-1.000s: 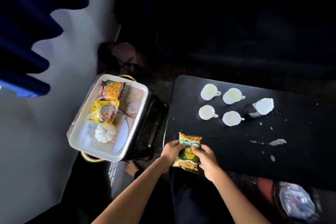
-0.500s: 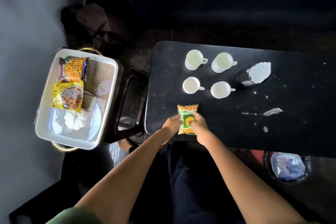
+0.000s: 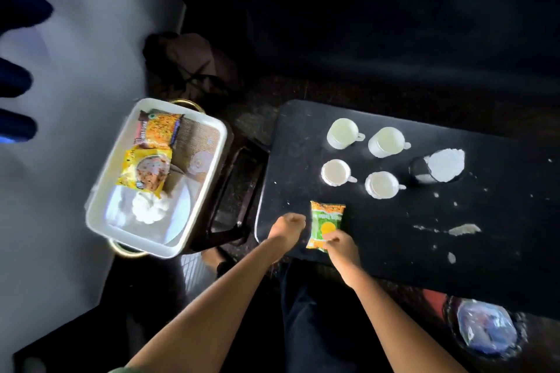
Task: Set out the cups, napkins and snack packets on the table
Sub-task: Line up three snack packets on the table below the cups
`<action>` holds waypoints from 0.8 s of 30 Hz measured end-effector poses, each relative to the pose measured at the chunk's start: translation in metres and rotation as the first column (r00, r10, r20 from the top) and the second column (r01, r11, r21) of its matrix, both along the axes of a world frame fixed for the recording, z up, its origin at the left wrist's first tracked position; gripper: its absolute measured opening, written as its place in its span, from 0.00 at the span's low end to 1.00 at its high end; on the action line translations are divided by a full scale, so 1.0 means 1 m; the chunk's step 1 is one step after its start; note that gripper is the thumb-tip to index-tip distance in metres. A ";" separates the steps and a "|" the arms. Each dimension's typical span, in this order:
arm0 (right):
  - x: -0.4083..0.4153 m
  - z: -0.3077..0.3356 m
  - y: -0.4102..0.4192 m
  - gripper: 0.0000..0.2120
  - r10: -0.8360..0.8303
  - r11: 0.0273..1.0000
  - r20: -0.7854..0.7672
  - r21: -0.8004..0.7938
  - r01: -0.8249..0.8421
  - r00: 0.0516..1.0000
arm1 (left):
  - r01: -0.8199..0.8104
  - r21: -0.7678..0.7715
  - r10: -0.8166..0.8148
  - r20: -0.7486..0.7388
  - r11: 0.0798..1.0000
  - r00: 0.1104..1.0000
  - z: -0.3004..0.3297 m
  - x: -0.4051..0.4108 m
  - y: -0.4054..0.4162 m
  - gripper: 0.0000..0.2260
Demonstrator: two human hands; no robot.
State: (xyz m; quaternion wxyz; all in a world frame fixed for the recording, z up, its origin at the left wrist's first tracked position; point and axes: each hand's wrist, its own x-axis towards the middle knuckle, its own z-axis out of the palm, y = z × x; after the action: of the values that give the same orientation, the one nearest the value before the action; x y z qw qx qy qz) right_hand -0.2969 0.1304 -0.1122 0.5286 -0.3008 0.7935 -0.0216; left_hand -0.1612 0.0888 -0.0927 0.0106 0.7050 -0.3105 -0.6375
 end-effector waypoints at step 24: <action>0.358 0.007 -0.130 0.20 0.158 0.985 0.241 -0.100 -0.137 0.958 | -0.678 -0.130 0.689 0.069 0.724 0.722 0.031 0.355 0.005 0.14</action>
State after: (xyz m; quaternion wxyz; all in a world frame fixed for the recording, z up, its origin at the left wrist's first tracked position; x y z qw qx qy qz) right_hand 0.0610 0.0008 -0.1048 0.6108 -0.3756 0.6950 -0.0524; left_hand 0.1941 0.0942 -0.0613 0.2610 0.8033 -0.0589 -0.5321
